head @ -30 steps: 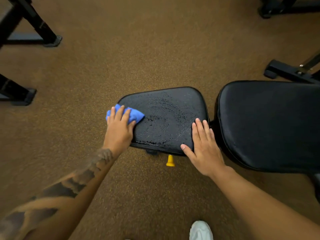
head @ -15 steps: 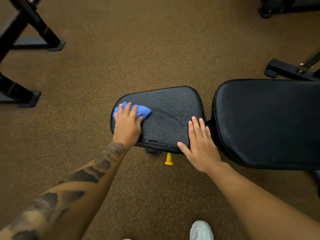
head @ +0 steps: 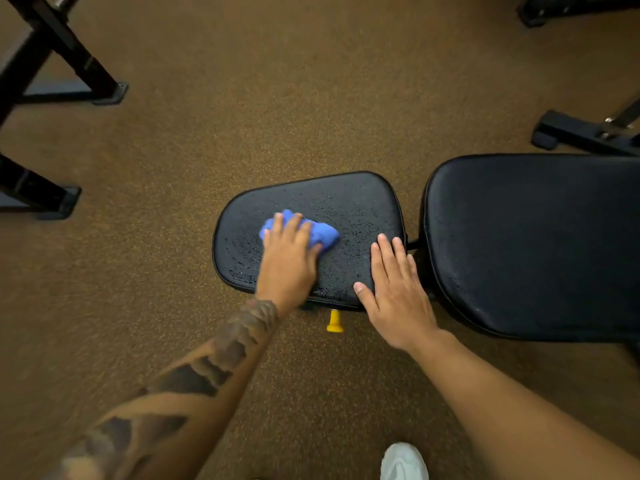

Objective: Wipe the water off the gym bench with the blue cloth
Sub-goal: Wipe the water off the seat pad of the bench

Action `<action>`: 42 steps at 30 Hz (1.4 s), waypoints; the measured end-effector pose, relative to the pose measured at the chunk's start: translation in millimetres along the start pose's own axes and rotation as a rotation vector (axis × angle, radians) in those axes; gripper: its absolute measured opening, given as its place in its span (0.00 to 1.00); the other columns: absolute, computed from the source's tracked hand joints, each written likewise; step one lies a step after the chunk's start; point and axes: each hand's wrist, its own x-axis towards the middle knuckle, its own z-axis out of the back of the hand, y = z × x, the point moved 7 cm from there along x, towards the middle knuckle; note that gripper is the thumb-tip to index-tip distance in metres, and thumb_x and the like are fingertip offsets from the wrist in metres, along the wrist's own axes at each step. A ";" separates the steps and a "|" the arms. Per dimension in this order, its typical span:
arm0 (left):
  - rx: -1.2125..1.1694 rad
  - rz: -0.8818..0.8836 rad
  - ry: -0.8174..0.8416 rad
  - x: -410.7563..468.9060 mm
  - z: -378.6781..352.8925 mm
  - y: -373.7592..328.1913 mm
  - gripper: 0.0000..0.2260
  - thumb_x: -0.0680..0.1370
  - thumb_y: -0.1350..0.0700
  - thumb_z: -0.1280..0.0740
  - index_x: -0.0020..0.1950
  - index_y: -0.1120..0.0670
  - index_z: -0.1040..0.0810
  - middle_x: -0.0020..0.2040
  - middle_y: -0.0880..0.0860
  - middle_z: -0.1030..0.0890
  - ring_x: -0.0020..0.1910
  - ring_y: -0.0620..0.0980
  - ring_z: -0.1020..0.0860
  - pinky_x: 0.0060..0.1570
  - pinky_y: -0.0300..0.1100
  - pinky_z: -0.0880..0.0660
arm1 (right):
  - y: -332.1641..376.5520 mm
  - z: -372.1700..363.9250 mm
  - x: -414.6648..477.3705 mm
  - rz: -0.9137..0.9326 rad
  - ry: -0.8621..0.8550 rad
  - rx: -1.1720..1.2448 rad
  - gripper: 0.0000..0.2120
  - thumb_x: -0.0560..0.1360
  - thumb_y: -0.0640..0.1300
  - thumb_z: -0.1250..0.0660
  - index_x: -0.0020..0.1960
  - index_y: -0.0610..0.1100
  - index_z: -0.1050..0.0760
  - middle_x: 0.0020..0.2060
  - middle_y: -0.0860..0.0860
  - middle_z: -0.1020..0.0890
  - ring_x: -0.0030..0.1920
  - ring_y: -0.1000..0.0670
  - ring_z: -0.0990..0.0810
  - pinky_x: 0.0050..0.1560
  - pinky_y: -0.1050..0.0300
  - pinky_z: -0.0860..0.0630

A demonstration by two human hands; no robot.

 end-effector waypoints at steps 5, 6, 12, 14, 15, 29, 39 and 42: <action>-0.011 0.321 -0.147 -25.7 28.5 92.1 0.21 0.78 0.51 0.42 0.67 0.61 0.28 0.70 0.62 0.31 0.71 0.68 0.41 0.70 0.63 0.45 | -0.7 1.5 -2.2 -0.003 0.021 -0.006 0.33 0.81 0.60 0.56 0.78 0.42 0.62 0.77 0.48 0.63 0.75 0.49 0.69 0.75 0.47 0.61; -0.045 0.357 -0.162 -42.8 27.7 89.5 0.22 0.78 0.51 0.42 0.67 0.62 0.29 0.71 0.63 0.32 0.72 0.68 0.43 0.70 0.63 0.46 | -1.1 1.1 -2.2 -0.005 0.021 -0.008 0.33 0.81 0.60 0.56 0.78 0.42 0.62 0.77 0.48 0.63 0.75 0.49 0.69 0.75 0.47 0.61; -0.012 0.026 -0.035 -76.7 1.6 -3.1 0.23 0.79 0.49 0.45 0.69 0.60 0.30 0.72 0.59 0.33 0.74 0.64 0.43 0.71 0.62 0.45 | -1.3 -1.1 -0.8 -0.012 0.009 -0.011 0.35 0.79 0.61 0.57 0.78 0.42 0.59 0.78 0.47 0.60 0.76 0.49 0.67 0.75 0.46 0.58; 0.010 -0.103 0.020 -40.4 1.2 -9.8 0.22 0.80 0.48 0.46 0.68 0.60 0.29 0.71 0.59 0.31 0.73 0.64 0.41 0.71 0.62 0.43 | -1.4 -1.8 -0.6 -0.013 0.004 -0.014 0.35 0.79 0.61 0.57 0.78 0.41 0.58 0.78 0.47 0.59 0.76 0.49 0.66 0.76 0.45 0.57; 0.024 -0.148 0.047 -18.6 3.0 -6.4 0.23 0.80 0.48 0.46 0.68 0.60 0.29 0.71 0.60 0.31 0.73 0.64 0.40 0.71 0.61 0.43 | -1.1 -1.7 -0.5 -0.014 -0.001 -0.015 0.35 0.79 0.61 0.57 0.78 0.41 0.58 0.78 0.47 0.59 0.76 0.49 0.65 0.76 0.45 0.57; 0.006 -0.006 0.019 -40.3 9.1 14.3 0.23 0.79 0.49 0.44 0.69 0.61 0.30 0.72 0.60 0.33 0.73 0.65 0.41 0.70 0.64 0.44 | -1.6 0.0 -0.5 -0.033 0.002 -0.020 0.34 0.80 0.60 0.55 0.78 0.41 0.54 0.78 0.47 0.57 0.77 0.48 0.63 0.75 0.43 0.52; 0.062 -0.296 0.200 117.9 -13.2 -16.3 0.22 0.80 0.51 0.39 0.71 0.60 0.33 0.73 0.61 0.34 0.73 0.64 0.42 0.70 0.60 0.45 | -1.8 -1.4 -0.4 -0.028 -0.016 -0.026 0.34 0.80 0.59 0.53 0.78 0.40 0.52 0.78 0.46 0.54 0.77 0.47 0.61 0.75 0.43 0.52; 0.059 -0.100 0.115 119.2 7.6 42.0 0.23 0.79 0.48 0.42 0.67 0.63 0.29 0.68 0.64 0.29 0.69 0.66 0.36 0.70 0.57 0.43 | -1.6 -1.9 -1.0 -0.025 -0.005 -0.030 0.34 0.80 0.60 0.54 0.78 0.40 0.54 0.78 0.47 0.57 0.77 0.48 0.63 0.75 0.44 0.54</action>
